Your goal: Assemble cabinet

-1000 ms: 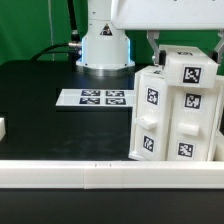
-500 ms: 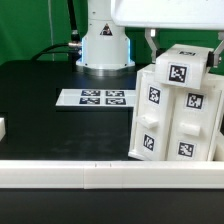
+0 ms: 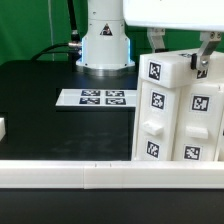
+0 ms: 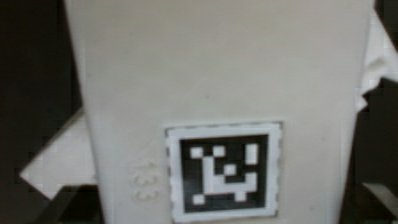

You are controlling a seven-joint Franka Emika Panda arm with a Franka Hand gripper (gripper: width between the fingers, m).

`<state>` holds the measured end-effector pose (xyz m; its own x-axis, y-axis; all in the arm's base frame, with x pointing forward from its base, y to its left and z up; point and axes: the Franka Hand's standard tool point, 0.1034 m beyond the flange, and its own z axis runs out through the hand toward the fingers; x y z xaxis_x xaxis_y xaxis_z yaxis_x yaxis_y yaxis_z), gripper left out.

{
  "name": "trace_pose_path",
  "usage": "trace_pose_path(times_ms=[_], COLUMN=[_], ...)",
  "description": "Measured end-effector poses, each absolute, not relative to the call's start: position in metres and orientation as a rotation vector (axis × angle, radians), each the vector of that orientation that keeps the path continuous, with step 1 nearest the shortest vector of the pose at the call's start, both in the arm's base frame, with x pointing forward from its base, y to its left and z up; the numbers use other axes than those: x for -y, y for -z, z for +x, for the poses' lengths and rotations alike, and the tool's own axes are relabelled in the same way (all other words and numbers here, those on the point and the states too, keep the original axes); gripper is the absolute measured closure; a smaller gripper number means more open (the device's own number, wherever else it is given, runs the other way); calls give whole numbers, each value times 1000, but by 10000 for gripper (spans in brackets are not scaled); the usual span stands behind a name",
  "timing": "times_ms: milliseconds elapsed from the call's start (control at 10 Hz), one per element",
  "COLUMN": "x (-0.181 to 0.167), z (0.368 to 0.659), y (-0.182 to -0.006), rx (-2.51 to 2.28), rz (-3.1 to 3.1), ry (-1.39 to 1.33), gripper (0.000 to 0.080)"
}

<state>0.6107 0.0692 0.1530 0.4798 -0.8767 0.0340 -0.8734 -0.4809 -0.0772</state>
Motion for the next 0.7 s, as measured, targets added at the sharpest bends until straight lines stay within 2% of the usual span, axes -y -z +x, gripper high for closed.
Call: trace_pose_path(times_ms=[700], x=[-73], z=[612], y=[-154], rx=[-2163], rz=[-2146], ry=[61], gripper=[236])
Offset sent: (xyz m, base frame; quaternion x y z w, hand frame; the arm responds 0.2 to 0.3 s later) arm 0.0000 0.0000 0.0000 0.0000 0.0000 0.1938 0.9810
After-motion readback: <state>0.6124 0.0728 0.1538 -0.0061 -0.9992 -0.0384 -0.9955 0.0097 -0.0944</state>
